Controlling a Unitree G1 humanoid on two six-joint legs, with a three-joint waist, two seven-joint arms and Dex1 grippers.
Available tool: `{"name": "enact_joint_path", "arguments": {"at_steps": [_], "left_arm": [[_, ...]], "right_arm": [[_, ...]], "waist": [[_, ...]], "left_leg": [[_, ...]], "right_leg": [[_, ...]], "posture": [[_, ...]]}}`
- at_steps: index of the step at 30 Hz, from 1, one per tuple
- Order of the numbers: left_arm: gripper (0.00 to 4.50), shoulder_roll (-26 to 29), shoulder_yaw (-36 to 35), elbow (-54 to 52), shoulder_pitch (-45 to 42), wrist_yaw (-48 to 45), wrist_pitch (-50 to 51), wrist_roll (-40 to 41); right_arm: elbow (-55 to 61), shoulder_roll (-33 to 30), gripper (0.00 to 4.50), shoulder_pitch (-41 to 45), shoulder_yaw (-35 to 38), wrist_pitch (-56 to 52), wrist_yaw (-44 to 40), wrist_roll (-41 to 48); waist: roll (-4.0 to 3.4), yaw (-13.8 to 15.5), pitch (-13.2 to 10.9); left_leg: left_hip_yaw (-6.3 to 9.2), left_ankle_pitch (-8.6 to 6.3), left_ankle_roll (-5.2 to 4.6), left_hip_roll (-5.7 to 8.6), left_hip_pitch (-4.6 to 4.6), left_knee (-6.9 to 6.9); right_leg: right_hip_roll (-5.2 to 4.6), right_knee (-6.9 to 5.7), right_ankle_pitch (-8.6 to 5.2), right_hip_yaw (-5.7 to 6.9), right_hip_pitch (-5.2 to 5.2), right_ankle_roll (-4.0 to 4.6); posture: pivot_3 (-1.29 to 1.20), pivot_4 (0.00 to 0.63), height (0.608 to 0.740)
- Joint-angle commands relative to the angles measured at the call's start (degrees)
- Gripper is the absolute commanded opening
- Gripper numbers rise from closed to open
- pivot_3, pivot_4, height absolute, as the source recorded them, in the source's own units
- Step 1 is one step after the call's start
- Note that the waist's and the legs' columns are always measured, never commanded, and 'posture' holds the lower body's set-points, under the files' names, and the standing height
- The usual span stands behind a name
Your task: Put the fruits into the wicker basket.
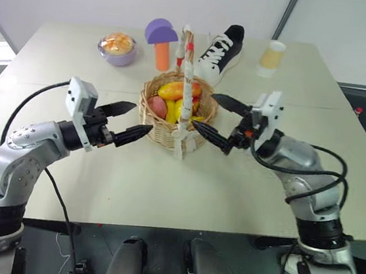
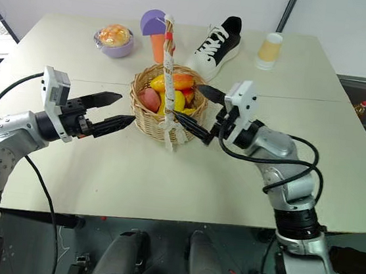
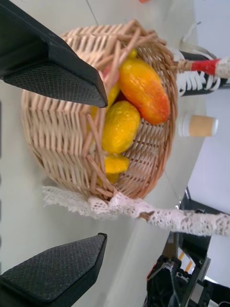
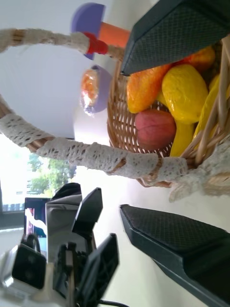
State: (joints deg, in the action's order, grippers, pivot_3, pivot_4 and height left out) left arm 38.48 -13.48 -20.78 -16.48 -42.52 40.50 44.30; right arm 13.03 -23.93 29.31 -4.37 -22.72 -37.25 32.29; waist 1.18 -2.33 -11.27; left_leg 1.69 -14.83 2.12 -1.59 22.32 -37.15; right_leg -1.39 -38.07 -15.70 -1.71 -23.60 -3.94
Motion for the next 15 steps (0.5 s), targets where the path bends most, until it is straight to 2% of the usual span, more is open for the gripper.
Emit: {"name": "enact_joint_path", "arguments": {"at_steps": [1, 3, 5, 7, 12, 13, 15], "left_arm": [[4.5, -0.18, -2.55, -1.41, 0.35, 0.71, -1.19, 0.96], [4.5, -0.21, -3.12, -1.98, 1.04, 1.08, -1.18, 1.1], [4.5, -0.27, -3.58, -2.53, 1.76, 1.47, -1.22, 1.14], [4.5, -0.43, -3.9, -3.14, 2.41, 1.96, -1.29, 1.25], [4.5, -1.03, -4.25, -3.87, 3.02, 3.08, -1.59, 1.44], [4.5, -1.25, -4.31, -3.98, 3.13, 3.23, -1.62, 1.61], [4.5, -1.73, -4.04, -4.24, 3.27, 3.41, -1.61, 1.78]], "right_arm": [[-1.47, 3.92, 4.47, 3.24, -1.66, -0.38, 3.14, -2.84], [-3.21, 5.74, 4.47, 4.08, -2.56, -0.14, 3.2, -4.1], [-4.29, 6.99, 3.94, 4.62, -2.74, 0.0, 2.98, -4.6], [-4.45, 7.42, 3.11, 4.5, -2.8, 0.02, 1.82, -4.54], [-4.04, 7.55, 0.45, 3.76, -2.64, 0.23, -0.32, -4.6], [-3.5, 7.54, 0.07, 3.59, -2.15, 0.24, -0.5, -4.21], [-2.05, 7.33, 0.07, 3.28, -0.66, 0.21, -0.39, -3.29]], "waist": [[0.0, -0.03, 0.0], [0.0, 0.0, 0.0], [0.0, 0.01, 0.0], [0.0, 0.03, 0.0], [0.0, 0.07, 0.0], [0.0, 0.07, 0.0], [0.0, -0.02, 0.0]], "left_leg": [[0.0, 0.0, 0.0, 0.01, 0.04, 0.0], [0.0, 0.0, 0.0, 0.03, 0.08, 0.01], [0.0, 0.0, 0.0, 0.03, 0.09, 0.02], [0.0, 0.0, 0.0, 0.04, 0.1, 0.03], [0.01, 0.0, 0.0, 0.04, 0.1, 0.02], [0.01, 0.0, 0.0, 0.04, 0.1, 0.02], [0.0, 0.0, 0.0, 0.04, 0.09, 0.02]], "right_leg": [[-0.03, 0.0, 0.0, 0.0, -0.05, 0.0], [-0.04, 0.01, 0.0, 0.0, -0.09, 0.0], [-0.05, 0.03, 0.0, 0.01, -0.09, 0.0], [-0.06, 0.04, 0.0, 0.01, -0.08, 0.0], [-0.07, 0.04, 0.0, 0.03, -0.08, -0.01], [-0.07, 0.04, 0.0, 0.03, -0.07, -0.01], [-0.06, 0.04, 0.0, 0.03, -0.08, -0.01]], "posture": [[0.0, 0.15, 0.74], [0.0, 0.15, 0.74], [0.0, 0.15, 0.74], [0.0, 0.15, 0.74], [0.0, 0.15, 0.74], [0.0, 0.15, 0.74], [0.0, 0.15, 0.74]]}}
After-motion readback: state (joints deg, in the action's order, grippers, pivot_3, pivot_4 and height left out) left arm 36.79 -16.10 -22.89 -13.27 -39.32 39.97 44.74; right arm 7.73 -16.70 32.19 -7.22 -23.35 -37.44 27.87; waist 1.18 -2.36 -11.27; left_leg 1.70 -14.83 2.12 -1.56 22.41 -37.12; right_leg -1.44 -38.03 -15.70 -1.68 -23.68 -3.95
